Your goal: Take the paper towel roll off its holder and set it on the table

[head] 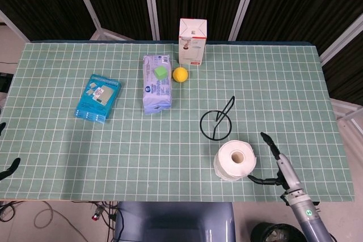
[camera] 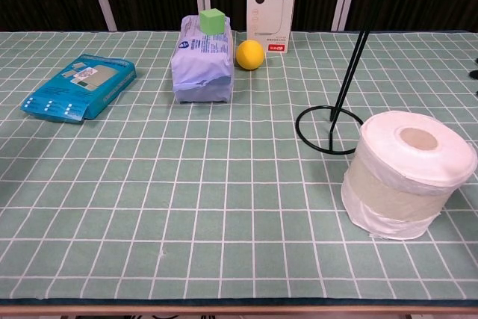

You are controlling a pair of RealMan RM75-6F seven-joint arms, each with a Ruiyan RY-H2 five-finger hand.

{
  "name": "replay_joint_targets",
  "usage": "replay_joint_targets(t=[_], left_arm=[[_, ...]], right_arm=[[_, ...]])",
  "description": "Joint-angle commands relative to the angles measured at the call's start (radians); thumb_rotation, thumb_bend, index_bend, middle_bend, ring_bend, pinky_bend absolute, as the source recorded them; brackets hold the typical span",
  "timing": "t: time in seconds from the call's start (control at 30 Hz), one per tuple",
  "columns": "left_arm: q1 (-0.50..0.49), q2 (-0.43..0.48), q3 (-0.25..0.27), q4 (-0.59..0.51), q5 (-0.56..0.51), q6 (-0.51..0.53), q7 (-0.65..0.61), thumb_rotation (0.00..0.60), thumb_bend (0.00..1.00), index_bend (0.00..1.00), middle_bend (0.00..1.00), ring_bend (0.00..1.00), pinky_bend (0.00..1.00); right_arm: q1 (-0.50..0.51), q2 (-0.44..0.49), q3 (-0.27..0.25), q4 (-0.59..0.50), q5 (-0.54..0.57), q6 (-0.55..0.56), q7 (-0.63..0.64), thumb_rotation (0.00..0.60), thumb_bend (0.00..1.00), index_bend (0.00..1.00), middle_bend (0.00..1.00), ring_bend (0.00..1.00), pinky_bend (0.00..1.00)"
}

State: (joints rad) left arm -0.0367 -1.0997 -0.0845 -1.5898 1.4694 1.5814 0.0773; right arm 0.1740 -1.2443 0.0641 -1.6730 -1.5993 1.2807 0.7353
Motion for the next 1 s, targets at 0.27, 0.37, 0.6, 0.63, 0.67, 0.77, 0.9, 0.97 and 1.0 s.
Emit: replay_joint_targets(t=[0.27, 0.37, 0.6, 0.63, 0.67, 0.77, 0.9, 0.97, 1.0], left_arm=[[0.003, 0.002, -0.001, -0.009, -0.013, -0.003, 0.005, 0.6, 0.22, 0.04, 0.0, 0.0, 0.0], [0.002, 0.004, 0.004, -0.017, -0.01, -0.01, 0.011, 0.6, 0.22, 0.04, 0.0, 0.0, 0.0], [0.002, 0.012, 0.007, -0.023, -0.005, -0.014, 0.001, 0.6, 0.22, 0.04, 0.0, 0.0, 0.0], [0.001, 0.012, 0.007, -0.022, -0.002, -0.013, 0.0, 0.6, 0.22, 0.04, 0.0, 0.0, 0.0], [0.0, 0.011, 0.008, -0.02, 0.003, -0.011, -0.001, 0.6, 0.22, 0.04, 0.0, 0.0, 0.0], [-0.003, 0.008, 0.014, -0.013, 0.022, -0.01, -0.002, 0.6, 0.22, 0.04, 0.0, 0.0, 0.0], [-0.004, 0.005, 0.017, -0.01, 0.026, -0.013, 0.003, 0.6, 0.22, 0.04, 0.0, 0.0, 0.0], [-0.004, 0.005, 0.018, -0.011, 0.024, -0.015, 0.005, 0.6, 0.22, 0.04, 0.0, 0.0, 0.0], [-0.005, 0.004, 0.018, -0.012, 0.024, -0.016, 0.006, 0.6, 0.22, 0.04, 0.0, 0.0, 0.0]], right_arm=[[-0.114, 0.255, -0.033, 0.011, -0.135, 0.227, -0.276, 0.6, 0.0, 0.0, 0.0, 0.0, 0.0], [-0.146, 0.211, -0.022, 0.058, -0.108, 0.261, -0.491, 0.6, 0.0, 0.0, 0.0, 0.0, 0.0], [-0.161, 0.112, 0.007, 0.168, -0.106, 0.32, -0.778, 0.6, 0.0, 0.0, 0.0, 0.0, 0.0], [-0.161, 0.106, 0.008, 0.175, -0.103, 0.321, -0.791, 0.6, 0.0, 0.0, 0.0, 0.0, 0.0], [-0.16, 0.1, 0.009, 0.18, -0.101, 0.322, -0.8, 0.6, 0.0, 0.0, 0.0, 0.0, 0.0], [-0.156, 0.085, 0.014, 0.196, -0.087, 0.318, -0.818, 0.6, 0.0, 0.0, 0.0, 0.0, 0.0], [-0.153, 0.07, 0.02, 0.212, -0.074, 0.32, -0.821, 0.6, 0.0, 0.0, 0.0, 0.0, 0.0], [-0.152, 0.067, 0.019, 0.214, -0.068, 0.319, -0.813, 0.6, 0.0, 0.0, 0.0, 0.0, 0.0], [-0.152, 0.066, 0.02, 0.213, -0.065, 0.32, -0.808, 0.6, 0.0, 0.0, 0.0, 0.0, 0.0]])
